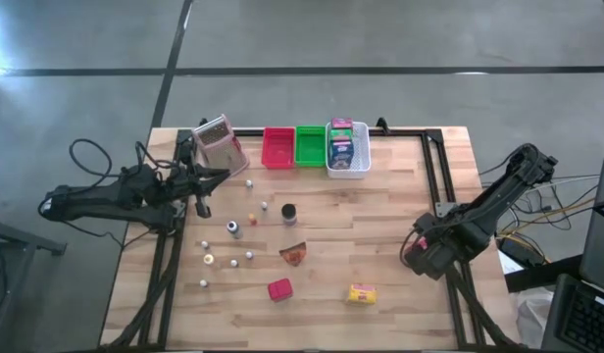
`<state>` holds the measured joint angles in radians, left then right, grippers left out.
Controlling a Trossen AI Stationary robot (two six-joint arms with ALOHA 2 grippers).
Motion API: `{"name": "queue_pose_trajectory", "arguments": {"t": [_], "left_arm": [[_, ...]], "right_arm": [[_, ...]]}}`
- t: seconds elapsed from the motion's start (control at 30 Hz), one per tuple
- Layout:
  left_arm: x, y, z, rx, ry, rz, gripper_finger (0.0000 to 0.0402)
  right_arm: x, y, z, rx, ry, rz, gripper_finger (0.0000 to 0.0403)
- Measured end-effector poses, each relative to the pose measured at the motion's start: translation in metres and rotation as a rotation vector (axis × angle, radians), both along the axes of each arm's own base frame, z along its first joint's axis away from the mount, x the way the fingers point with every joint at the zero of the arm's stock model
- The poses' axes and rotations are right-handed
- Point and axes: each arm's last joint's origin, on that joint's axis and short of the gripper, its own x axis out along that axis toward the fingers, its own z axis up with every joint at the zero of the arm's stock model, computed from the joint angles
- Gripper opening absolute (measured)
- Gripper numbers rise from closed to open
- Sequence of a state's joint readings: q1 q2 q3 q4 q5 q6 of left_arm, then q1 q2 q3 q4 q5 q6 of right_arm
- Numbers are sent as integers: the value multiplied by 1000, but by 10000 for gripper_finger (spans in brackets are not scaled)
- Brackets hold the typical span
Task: Pick & Place Kitchen Items
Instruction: Put the red cereal box into the white bin
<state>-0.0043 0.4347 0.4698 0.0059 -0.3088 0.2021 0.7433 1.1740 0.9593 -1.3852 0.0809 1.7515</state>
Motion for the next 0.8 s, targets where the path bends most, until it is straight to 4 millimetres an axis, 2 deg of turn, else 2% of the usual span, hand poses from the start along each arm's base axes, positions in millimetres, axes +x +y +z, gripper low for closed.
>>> {"name": "queue_pose_trajectory", "arguments": {"t": [0.37,0.53,0.8], "left_arm": [[0,0,0,0,0,0,39],[0,0,0,0,0,0,39],[0,0,0,0,0,0,39]], "right_arm": [[1,1,-15,7,-6,-3,271],[1,0,-28,12,-10,-4,278],[-1,-3,-44,13,4,-14,260]]}}
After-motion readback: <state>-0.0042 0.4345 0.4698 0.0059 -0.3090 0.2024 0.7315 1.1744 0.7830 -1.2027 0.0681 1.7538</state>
